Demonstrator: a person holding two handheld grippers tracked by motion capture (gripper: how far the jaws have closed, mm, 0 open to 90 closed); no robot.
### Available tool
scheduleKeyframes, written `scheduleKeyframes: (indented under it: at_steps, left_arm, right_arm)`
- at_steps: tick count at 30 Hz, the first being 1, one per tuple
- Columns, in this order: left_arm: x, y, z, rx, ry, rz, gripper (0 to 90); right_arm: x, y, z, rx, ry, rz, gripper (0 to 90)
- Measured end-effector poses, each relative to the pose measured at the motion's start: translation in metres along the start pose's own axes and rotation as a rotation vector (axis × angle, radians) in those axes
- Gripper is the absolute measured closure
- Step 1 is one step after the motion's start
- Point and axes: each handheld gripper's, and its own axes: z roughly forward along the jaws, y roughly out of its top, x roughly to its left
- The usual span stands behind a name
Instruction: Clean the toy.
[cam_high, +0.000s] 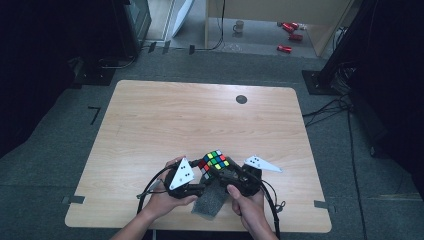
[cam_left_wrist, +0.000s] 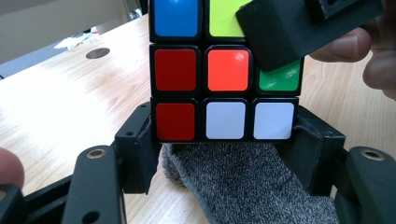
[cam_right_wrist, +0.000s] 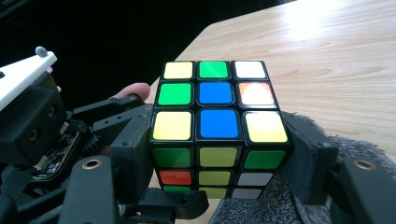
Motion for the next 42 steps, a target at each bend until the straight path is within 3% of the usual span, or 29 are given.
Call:
scheduleKeyframes:
  at_steps: [8, 11, 18, 19, 20, 21, 22, 23, 27, 33, 34, 36, 42]
  left_arm:
    - [0.002, -0.001, -0.001, -0.002, -0.007, 0.006, 35.5]
    - [0.006, -0.002, -0.004, -0.004, -0.025, 0.001, 35.6]
    - [0.014, -0.004, -0.009, -0.002, -0.070, 0.019, 35.5]
    - [0.018, -0.005, -0.011, -0.004, -0.093, 0.019, 35.5]
    - [0.018, -0.005, -0.011, -0.004, -0.093, 0.019, 35.5]
    - [0.023, -0.006, -0.014, -0.010, -0.122, 0.008, 35.5]
    - [0.023, -0.006, -0.014, -0.010, -0.122, 0.008, 35.5]
    - [0.026, -0.007, -0.015, -0.010, -0.146, 0.002, 35.5]
    - [0.035, -0.008, -0.020, -0.009, -0.214, 0.000, 35.5]
    - [0.043, -0.011, -0.025, -0.011, -0.346, -0.001, 35.6]
    - [0.043, -0.011, -0.025, -0.011, -0.346, -0.001, 35.6]
    - [0.044, -0.012, -0.026, -0.006, -0.378, -0.001, 35.6]
    - [0.046, -0.014, -0.026, 0.009, -0.440, 0.007, 35.6]
  right_arm:
    - [0.000, 0.002, 0.001, 0.028, 0.008, -0.014, 33.7]
    - [-0.003, 0.003, 0.002, 0.054, 0.035, -0.054, 28.8]
    - [-0.007, 0.007, -0.005, 0.044, 0.086, -0.127, 27.5]
    - [-0.009, 0.009, -0.009, 0.036, 0.102, -0.167, 27.5]
    - [-0.009, 0.009, -0.009, 0.036, 0.102, -0.167, 27.5]
    - [-0.010, 0.010, -0.012, 0.037, 0.121, -0.232, 27.3]
    - [-0.010, 0.010, -0.012, 0.037, 0.121, -0.232, 27.3]
    - [-0.014, 0.010, -0.015, 0.043, 0.129, -0.291, 26.9]
    - [-0.020, 0.009, -0.018, 0.041, 0.146, -0.335, 26.4]
    - [-0.032, 0.004, -0.018, 0.060, 0.220, -0.419, 28.6]
    - [-0.032, 0.004, -0.018, 0.060, 0.220, -0.419, 28.6]
    - [-0.033, 0.001, -0.017, 0.049, 0.247, -0.468, 28.5]
    - [-0.032, -0.004, -0.013, 0.056, 0.300, -0.523, 27.5]
